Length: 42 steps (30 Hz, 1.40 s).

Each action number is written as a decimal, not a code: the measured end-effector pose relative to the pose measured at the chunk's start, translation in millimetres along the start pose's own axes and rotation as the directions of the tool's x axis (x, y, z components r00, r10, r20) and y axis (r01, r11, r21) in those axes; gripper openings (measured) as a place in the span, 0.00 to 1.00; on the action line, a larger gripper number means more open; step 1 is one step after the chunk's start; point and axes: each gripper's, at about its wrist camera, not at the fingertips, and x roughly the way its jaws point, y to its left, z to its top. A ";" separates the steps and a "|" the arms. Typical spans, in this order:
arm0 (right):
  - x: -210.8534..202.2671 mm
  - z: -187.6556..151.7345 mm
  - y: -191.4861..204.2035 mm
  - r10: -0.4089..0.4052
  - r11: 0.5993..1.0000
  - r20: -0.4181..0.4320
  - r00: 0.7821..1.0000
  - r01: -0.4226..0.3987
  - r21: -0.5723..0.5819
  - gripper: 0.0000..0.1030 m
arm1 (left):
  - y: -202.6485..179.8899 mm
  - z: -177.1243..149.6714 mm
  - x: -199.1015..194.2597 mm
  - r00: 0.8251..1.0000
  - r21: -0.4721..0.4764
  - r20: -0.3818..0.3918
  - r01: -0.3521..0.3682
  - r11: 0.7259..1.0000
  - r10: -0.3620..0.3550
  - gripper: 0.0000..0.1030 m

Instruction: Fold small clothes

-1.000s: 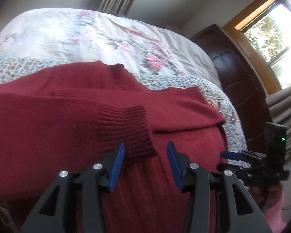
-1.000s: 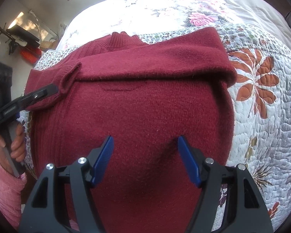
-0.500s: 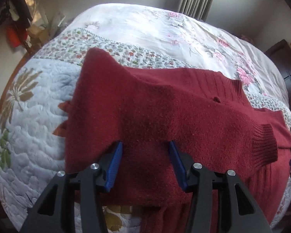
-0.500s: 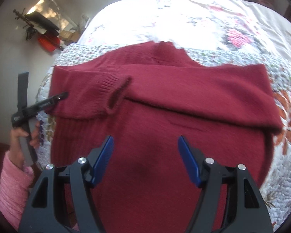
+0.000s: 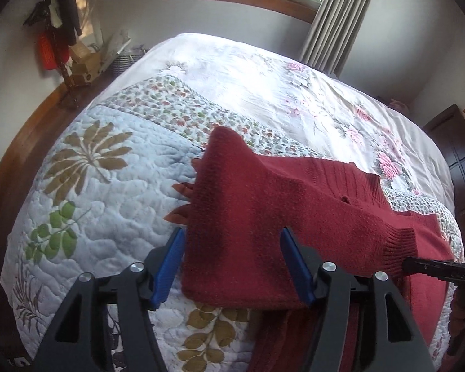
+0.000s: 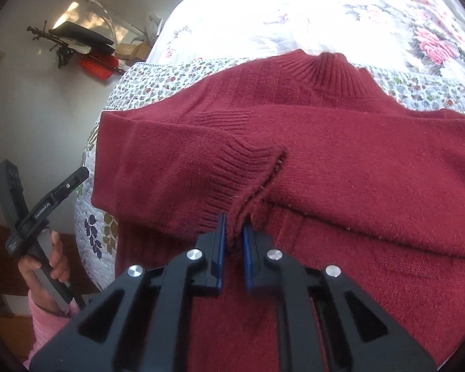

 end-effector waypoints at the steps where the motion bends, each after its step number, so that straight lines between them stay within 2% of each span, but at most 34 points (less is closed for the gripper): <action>1: -3.8 -0.7 2.3 0.003 1.000 0.014 1.000 -0.003 -0.019 0.08 | 3.0 0.8 0.1 1.000 -0.008 0.001 -0.002 1.000 0.002 0.62; 5: -41.2 -0.7 3.2 0.024 0.998 0.108 0.994 -0.018 -0.054 0.08 | 7.3 4.6 3.9 1.000 -0.029 -0.002 -0.001 1.000 0.001 0.63; 8: -68.7 1.2 -7.1 -0.012 0.998 0.161 0.987 0.021 -0.052 0.08 | -0.6 6.0 7.3 1.000 -0.021 -0.003 0.001 1.000 -0.001 0.63; 16: -113.5 -4.9 -72.7 -0.095 0.994 0.217 0.972 0.081 0.074 0.08 | -37.8 3.6 23.7 1.000 0.046 -0.026 -0.006 0.999 0.007 0.63; 20: -119.7 -14.3 -101.0 -0.112 0.988 0.218 0.970 0.086 0.129 0.08 | -55.2 1.5 39.2 0.998 0.082 -0.055 -0.028 0.996 0.033 0.63; 25: -117.4 -22.0 -128.9 -0.192 0.973 0.222 0.956 0.155 0.172 0.09 | -69.2 -4.3 54.6 0.995 0.133 -0.069 -0.067 0.989 0.076 0.63; 27: -109.1 -23.5 -140.8 -0.229 0.963 0.205 0.952 0.191 0.190 0.09 | -72.0 -6.2 60.6 0.994 0.139 -0.076 -0.073 0.988 0.084 0.65; 31: -85.4 -28.8 -160.2 -0.247 0.952 0.147 0.958 0.211 0.221 0.11 | -77.1 -8.6 68.5 0.991 0.169 -0.078 -0.098 0.981 0.113 0.68; 35: -89.5 -31.5 -158.5 -0.257 0.951 0.147 0.955 0.222 0.216 0.15 | -76.8 -5.9 59.1 0.991 0.181 -0.073 -0.098 0.979 0.113 0.69; 36: -95.4 -31.9 -154.5 -0.272 0.948 0.155 0.950 0.238 0.210 0.20 | -77.3 -4.6 53.2 0.992 0.180 -0.060 -0.098 0.979 0.110 0.68; 38: -112.9 -33.5 -138.6 -0.293 0.950 0.205 0.934 0.261 0.170 0.21 | -80.9 -0.7 36.8 0.997 0.183 -0.018 -0.076 0.980 0.081 0.67; 42: -124.0 -30.9 -119.7 -0.197 0.977 0.226 0.954 0.172 0.127 0.23 | -99.3 3.3 27.1 1.000 0.216 -0.017 -0.010 0.976 0.014 0.68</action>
